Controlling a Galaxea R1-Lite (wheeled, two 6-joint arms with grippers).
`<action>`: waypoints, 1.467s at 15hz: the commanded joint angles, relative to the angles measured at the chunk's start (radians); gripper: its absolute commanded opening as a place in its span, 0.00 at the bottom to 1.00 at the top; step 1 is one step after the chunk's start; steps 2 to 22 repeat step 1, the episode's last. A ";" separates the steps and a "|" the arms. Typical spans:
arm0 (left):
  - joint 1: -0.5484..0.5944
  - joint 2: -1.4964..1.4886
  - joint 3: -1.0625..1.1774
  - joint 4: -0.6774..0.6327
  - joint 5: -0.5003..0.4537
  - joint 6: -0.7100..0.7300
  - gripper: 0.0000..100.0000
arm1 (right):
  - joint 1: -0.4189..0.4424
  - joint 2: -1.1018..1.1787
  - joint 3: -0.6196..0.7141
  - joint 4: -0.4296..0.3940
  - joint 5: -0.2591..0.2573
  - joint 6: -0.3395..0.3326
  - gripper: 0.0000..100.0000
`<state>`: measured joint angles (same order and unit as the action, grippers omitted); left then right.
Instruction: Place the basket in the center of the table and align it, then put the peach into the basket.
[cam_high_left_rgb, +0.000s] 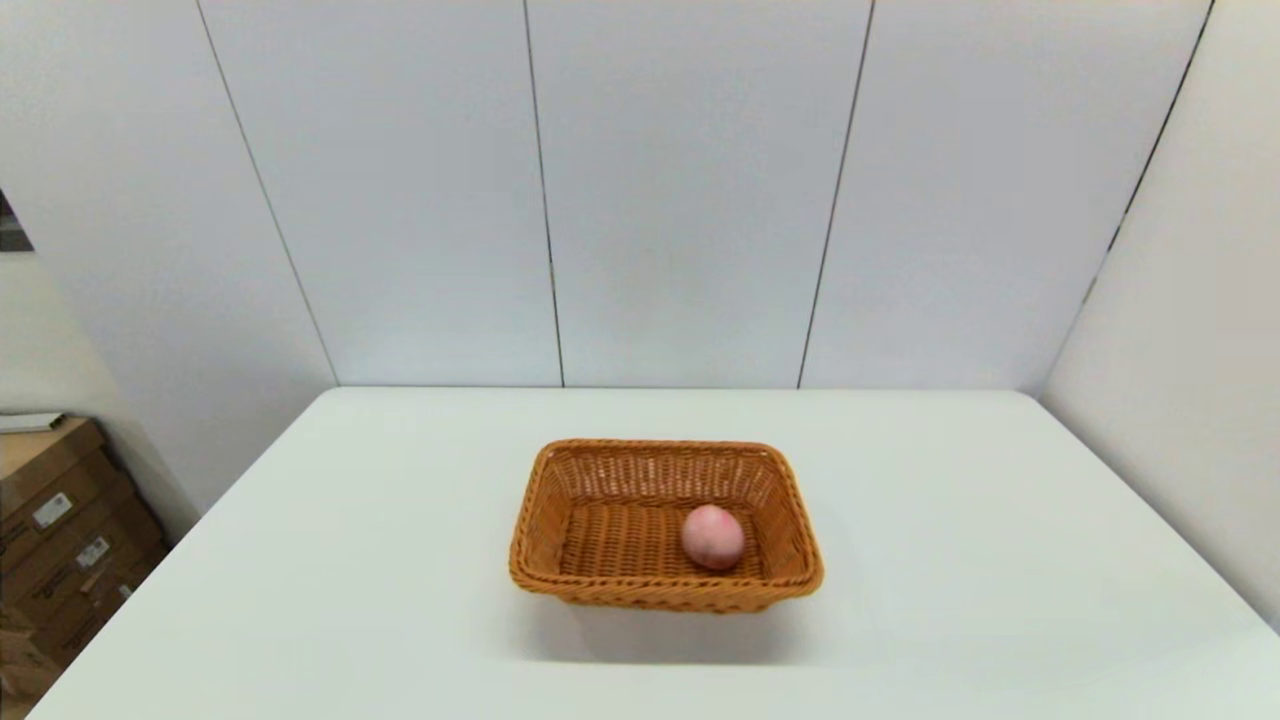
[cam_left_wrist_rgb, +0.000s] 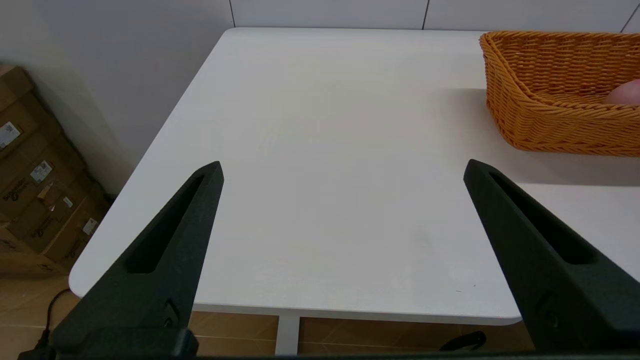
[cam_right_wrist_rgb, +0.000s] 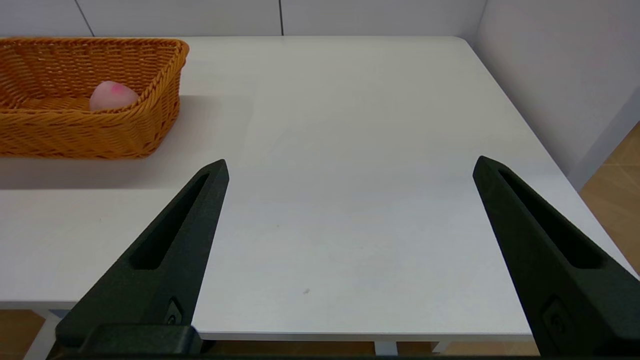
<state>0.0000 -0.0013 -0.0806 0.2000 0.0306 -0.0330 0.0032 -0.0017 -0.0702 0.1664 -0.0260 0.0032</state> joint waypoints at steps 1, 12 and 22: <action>0.002 0.000 -0.001 0.001 0.000 -0.001 1.00 | 0.000 0.002 0.000 0.001 0.000 0.000 1.00; 0.002 0.000 -0.001 0.001 0.000 -0.001 1.00 | 0.000 0.002 0.000 0.001 0.000 0.000 1.00; 0.002 0.000 -0.001 0.001 0.000 -0.001 1.00 | 0.000 0.002 0.000 0.001 0.000 0.000 1.00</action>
